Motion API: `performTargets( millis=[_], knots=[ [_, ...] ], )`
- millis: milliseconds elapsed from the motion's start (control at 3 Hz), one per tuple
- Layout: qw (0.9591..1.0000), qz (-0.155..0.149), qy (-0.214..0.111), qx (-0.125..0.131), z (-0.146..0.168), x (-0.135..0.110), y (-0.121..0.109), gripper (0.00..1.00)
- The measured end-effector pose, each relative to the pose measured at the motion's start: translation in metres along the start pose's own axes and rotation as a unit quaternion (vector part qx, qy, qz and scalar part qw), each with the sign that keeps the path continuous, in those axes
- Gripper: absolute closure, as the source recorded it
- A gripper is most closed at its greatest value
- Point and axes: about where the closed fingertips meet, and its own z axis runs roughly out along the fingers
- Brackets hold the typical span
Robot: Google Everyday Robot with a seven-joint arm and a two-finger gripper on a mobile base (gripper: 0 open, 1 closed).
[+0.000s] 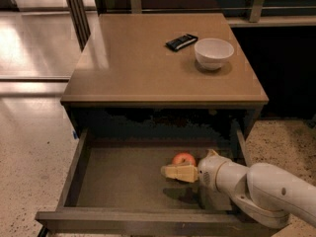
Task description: Place apple into top drawer
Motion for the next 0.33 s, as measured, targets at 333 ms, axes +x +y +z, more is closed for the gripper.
performTargets(
  millis=[333],
  knots=[
    [1.0000, 0.000, 0.000, 0.000, 0.0000, 0.0000, 0.0000, 0.00]
  ],
)
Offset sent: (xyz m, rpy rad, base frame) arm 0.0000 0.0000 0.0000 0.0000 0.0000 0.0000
